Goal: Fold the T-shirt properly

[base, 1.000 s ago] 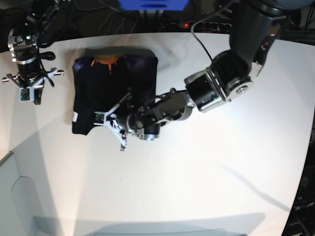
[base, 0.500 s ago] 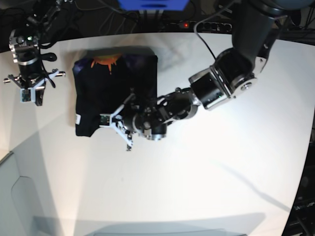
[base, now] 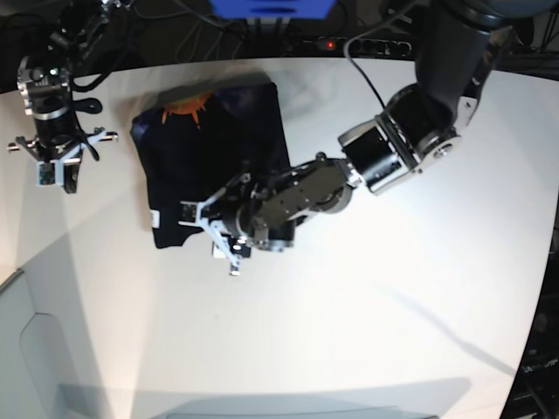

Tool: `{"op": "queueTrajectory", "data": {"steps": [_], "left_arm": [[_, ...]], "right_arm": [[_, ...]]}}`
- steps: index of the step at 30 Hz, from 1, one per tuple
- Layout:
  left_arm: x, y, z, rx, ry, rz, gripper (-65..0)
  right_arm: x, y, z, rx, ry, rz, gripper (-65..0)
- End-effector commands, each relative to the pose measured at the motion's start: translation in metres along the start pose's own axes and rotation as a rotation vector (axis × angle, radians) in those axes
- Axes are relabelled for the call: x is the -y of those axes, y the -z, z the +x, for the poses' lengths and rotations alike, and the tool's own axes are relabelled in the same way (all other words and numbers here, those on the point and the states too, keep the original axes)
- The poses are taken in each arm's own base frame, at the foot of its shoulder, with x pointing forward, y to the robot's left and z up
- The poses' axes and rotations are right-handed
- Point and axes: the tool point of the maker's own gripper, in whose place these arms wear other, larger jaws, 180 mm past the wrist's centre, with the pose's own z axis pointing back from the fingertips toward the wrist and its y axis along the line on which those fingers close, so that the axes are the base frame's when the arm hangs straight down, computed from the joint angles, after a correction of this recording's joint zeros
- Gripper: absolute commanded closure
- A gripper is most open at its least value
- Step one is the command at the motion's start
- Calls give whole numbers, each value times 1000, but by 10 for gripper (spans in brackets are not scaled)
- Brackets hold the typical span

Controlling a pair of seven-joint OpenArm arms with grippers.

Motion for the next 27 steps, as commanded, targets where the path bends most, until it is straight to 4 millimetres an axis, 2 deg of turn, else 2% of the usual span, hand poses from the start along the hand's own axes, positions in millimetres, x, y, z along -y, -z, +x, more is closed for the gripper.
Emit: {"op": "queueTrajectory", "data": {"steps": [1, 4, 9, 10, 14, 17, 19, 22, 25, 27], "left_arm": [[-28, -16, 13, 35, 3, 70, -388], [-59, -41, 23, 98, -48, 157, -401], [-117, -97, 6, 182, -172, 335, -400], [-126, -111, -5, 189, -205, 376, -400], [-136, -161, -74, 142, -376, 525, -400], [-119, -197, -143, 87, -547, 633, -400], [-99, -218, -184, 49, -654, 698, -400], [-58, -247, -249, -24, -837, 789, -400], [-12, -255, -295, -111, -973, 805, -400], [15, -249, -312, -156, -1029, 777, -400]], "right_arm": [[1, -2, 14, 53, -14, 7, 0], [1, -2, 14, 53, -14, 7, 0], [-4, -2, 11, 47, 2, 12, 0], [-7, -3, 11, 47, 11, 13, 0], [-22, -8, -4, 15, 66, 32, 0], [-37, -10, -11, -3, 88, 62, 0], [-52, -12, -15, -15, 78, 105, 0], [-81, -15, -19, -26, 67, 190, 0], [-97, -17, -20, -31, 62, 236, 0], [-99, -16, -22, -36, 65, 243, 0]]}}
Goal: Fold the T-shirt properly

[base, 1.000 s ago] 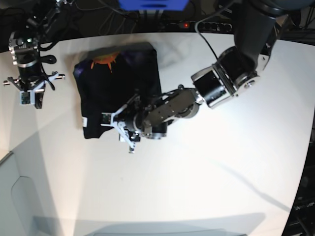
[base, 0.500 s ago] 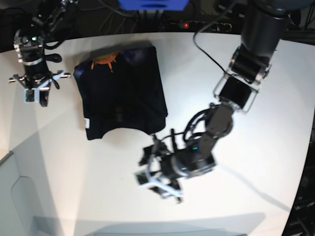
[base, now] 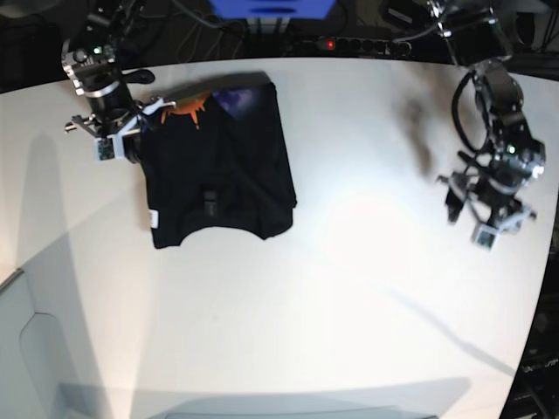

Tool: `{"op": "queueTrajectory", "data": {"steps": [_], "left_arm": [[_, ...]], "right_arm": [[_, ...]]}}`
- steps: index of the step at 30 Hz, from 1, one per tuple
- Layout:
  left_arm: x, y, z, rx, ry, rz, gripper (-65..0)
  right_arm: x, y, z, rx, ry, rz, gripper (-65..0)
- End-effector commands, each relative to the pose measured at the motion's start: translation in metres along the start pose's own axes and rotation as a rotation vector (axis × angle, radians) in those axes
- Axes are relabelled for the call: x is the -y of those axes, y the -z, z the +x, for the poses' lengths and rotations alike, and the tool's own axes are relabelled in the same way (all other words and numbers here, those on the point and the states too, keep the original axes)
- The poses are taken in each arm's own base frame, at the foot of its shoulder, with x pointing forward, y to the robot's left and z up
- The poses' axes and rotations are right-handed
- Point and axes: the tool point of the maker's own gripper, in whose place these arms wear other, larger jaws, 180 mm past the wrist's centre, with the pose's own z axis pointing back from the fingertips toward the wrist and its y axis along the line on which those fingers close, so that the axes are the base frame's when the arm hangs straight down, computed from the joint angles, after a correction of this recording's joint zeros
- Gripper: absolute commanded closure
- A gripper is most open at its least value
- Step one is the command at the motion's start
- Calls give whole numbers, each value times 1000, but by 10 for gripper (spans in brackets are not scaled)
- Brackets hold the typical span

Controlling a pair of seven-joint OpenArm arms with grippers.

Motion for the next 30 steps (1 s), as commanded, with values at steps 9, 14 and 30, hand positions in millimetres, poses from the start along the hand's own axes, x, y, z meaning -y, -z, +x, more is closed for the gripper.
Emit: {"op": "queueTrajectory", "data": {"steps": [9, 14, 30], "left_arm": [[0, -15, -55, -90, -39, 2, -400], [0, -19, -64, -113, -40, 5, -400], [53, -98, -127, -228, -72, 2, -61]], "right_arm": [[-11, 12, -20, -25, 52, 56, 0], [-14, 17, -40, -72, 80, 71, 0], [17, -44, -26, -19, 81, -33, 0]]}}
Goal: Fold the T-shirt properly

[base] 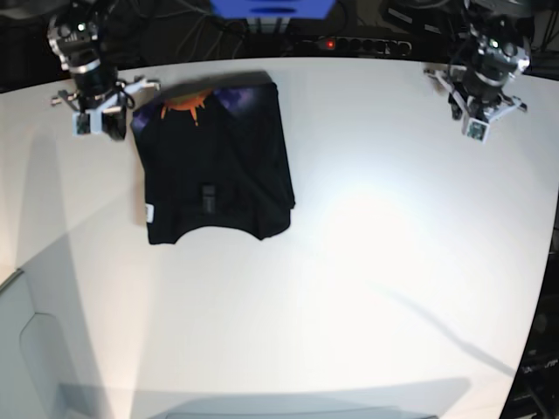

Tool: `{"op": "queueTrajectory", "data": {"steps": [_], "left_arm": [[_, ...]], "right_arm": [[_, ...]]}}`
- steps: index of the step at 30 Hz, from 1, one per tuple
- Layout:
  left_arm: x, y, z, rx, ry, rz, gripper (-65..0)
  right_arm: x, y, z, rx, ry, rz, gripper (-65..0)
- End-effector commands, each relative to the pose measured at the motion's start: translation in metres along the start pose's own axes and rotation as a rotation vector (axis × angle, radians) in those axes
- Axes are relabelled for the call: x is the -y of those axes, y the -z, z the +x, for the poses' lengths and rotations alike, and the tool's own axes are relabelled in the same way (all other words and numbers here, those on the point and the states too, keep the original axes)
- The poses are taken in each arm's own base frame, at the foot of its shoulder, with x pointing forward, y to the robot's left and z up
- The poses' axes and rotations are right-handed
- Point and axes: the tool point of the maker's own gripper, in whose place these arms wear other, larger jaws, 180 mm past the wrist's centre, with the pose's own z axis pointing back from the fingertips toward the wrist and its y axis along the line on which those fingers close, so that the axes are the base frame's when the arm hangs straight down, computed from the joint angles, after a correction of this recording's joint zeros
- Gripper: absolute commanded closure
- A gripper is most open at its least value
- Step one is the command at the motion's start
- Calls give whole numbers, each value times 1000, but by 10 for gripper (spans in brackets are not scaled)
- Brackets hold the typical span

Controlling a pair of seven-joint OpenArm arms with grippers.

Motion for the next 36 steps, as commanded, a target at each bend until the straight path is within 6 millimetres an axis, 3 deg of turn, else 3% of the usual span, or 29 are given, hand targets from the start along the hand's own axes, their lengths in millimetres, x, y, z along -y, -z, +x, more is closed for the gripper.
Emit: {"op": "queueTrajectory", "data": {"steps": [1, 6, 11, 13, 17, 20, 26, 32, 34, 36], "left_arm": [[-6, -7, -6, -10, -1, 26, -22], [19, -27, -67, -150, -54, -19, -1], [47, -44, -107, -222, -104, -75, 0], [63, -41, -117, -224, -133, -116, 0], [108, -17, -147, -240, -214, -248, 0], [146, 6, -171, -269, -245, -357, 0], [208, 40, -248, -401, -429, -482, 0], [214, 70, -289, -424, -633, -335, 0], [216, 75, -291, -418, -613, -318, 0], [208, 84, -296, -449, -551, -285, 0]], "right_arm": [[-1, -10, -3, 4, -7, 10, 0], [6, -52, -63, -178, -1, -15, 0], [9, -88, -105, -324, 8, -28, 0], [6, -95, -119, -367, 22, -15, 0], [-7, -93, -161, -463, 58, 67, 0], [-16, -78, -196, -534, 96, 137, 0], [-37, -62, -276, -697, 209, 237, 0], [-98, -54, -335, -670, 336, 362, 0], [-107, -55, -346, -654, 368, 379, 0], [-98, -45, -361, -641, 321, 268, 0]]}}
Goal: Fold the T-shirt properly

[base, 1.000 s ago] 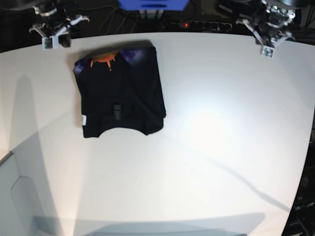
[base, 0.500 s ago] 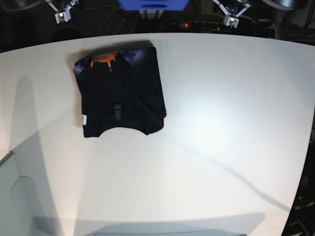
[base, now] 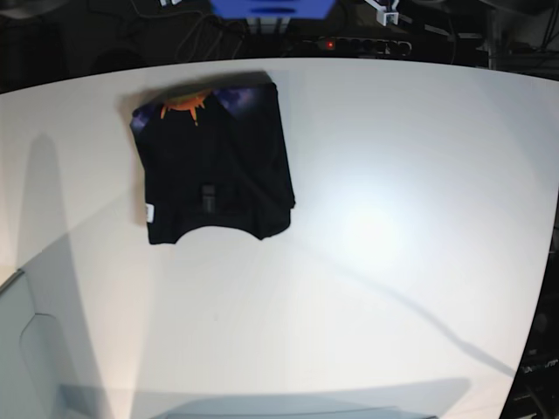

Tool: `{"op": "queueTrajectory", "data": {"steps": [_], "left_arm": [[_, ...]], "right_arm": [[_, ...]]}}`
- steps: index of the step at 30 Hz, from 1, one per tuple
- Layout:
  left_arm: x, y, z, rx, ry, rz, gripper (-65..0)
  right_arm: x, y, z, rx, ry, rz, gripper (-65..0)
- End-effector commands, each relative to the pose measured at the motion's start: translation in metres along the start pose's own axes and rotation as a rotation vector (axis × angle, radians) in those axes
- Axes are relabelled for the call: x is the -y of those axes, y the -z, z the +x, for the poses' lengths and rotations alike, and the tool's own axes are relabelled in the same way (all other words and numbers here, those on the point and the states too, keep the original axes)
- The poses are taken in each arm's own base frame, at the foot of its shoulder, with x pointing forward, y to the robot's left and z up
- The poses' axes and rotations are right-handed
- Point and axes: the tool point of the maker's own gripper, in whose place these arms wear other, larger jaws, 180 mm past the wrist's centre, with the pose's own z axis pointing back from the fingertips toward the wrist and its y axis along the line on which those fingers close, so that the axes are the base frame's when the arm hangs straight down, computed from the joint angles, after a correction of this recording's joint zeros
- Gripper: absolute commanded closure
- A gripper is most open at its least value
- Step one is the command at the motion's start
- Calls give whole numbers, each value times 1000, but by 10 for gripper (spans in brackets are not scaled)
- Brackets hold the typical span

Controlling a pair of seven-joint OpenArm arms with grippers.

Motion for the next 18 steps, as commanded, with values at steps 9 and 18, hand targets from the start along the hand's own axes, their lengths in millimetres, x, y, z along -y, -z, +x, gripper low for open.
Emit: {"op": "queueTrajectory", "data": {"steps": [9, 18], "left_arm": [[-19, 9, 12, -36, 81, 160, 0], [-10, 14, 20, -17, 77, 151, 0]], "right_arm": [[81, 1, 28, 3, -301, -578, 0], [83, 4, 45, 30, -312, -604, 0]]}}
